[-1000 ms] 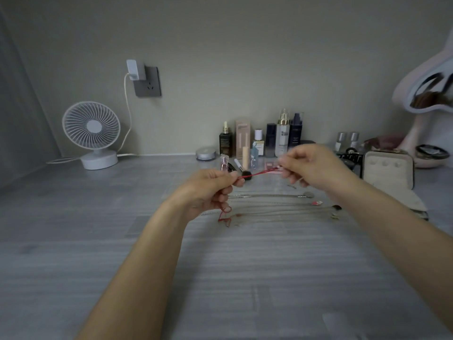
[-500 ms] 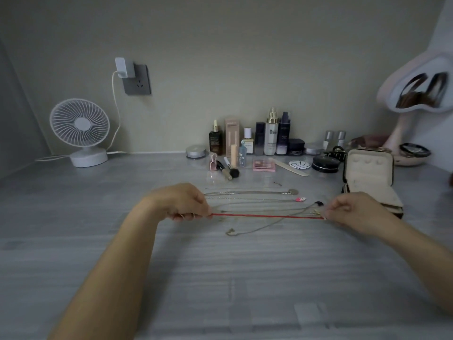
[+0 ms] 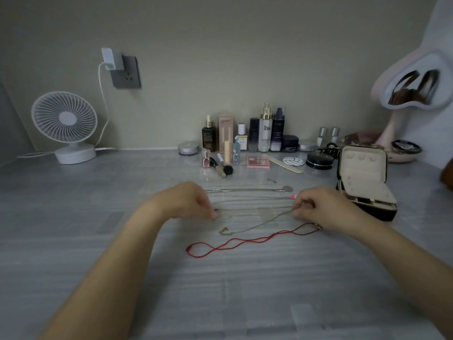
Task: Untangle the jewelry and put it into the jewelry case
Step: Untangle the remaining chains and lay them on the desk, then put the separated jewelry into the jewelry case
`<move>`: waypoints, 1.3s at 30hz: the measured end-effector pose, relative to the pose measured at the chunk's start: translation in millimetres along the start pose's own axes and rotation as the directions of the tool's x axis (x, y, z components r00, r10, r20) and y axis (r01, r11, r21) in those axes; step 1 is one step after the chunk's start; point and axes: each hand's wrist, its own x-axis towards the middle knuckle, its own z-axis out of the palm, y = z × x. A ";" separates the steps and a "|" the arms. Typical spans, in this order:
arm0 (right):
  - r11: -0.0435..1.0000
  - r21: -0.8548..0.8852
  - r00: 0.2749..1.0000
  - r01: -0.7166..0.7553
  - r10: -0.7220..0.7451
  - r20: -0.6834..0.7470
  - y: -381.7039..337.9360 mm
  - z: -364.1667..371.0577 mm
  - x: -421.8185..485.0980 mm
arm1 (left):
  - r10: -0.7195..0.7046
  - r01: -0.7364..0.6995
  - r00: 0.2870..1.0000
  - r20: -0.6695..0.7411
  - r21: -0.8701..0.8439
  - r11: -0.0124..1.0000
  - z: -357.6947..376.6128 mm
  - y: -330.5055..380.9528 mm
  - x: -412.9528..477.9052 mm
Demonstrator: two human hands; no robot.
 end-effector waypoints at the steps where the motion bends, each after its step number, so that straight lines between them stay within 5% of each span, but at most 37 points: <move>1: 1.000 -0.012 1.000 0.014 -0.014 -0.001 -5.1 3.2 3.1 | 0.062 -0.063 0.998 -0.023 -0.050 0.997 6.2 4.9 2.1; 8: 0.998 0.037 0.995 0.047 -0.044 -0.095 -15.3 3.9 12.6 | 0.142 -0.143 0.990 0.016 0.146 0.979 34.4 18.3 11.3; 12: 0.996 0.080 0.991 0.036 -0.025 -0.134 -12.9 -0.6 8.0 | 0.133 -0.127 0.988 -0.084 0.077 0.989 24.8 17.3 11.2; 16: 0.991 0.077 0.993 0.109 -0.111 0.026 -18.7 2.7 2.7 | 0.021 -0.048 0.954 -0.300 -0.083 0.995 16.9 8.1 17.3; 22: 0.981 -0.019 0.930 0.192 -0.176 0.323 -34.1 11.3 -1.5 | -0.042 0.037 0.976 -0.213 -0.027 0.999 23.9 -3.3 22.7; 25: 0.971 -0.068 0.915 0.228 -0.189 0.357 -36.3 13.5 -1.8 | 0.072 -0.102 0.941 -0.330 -0.076 0.992 29.0 2.3 23.3; 27: 0.966 -0.063 0.913 0.252 -0.216 0.346 -36.3 13.8 -2.5 | 0.171 -0.259 0.934 -0.315 -0.264 0.929 35.3 19.4 17.3; 29: 0.971 0.119 0.931 0.210 -0.235 0.280 -36.2 8.4 -2.6 | 0.223 -0.307 0.949 -0.223 -0.499 0.810 44.5 39.2 9.0; 33: 0.760 0.644 0.960 0.087 -0.236 0.148 -40.3 -15.9 -2.8 | 0.293 -0.228 0.955 -0.050 -0.754 0.616 55.3 68.5 12.0; 36: 0.612 0.790 0.975 0.038 -0.198 0.106 -46.7 -30.5 -3.3 | 0.330 -0.139 0.944 0.019 -0.883 0.448 49.8 92.4 10.4; 39: 0.615 0.789 0.991 0.016 -0.113 0.068 -44.4 -42.4 -3.0 | 0.376 -0.138 0.927 0.008 -0.923 0.360 45.2 103.5 8.6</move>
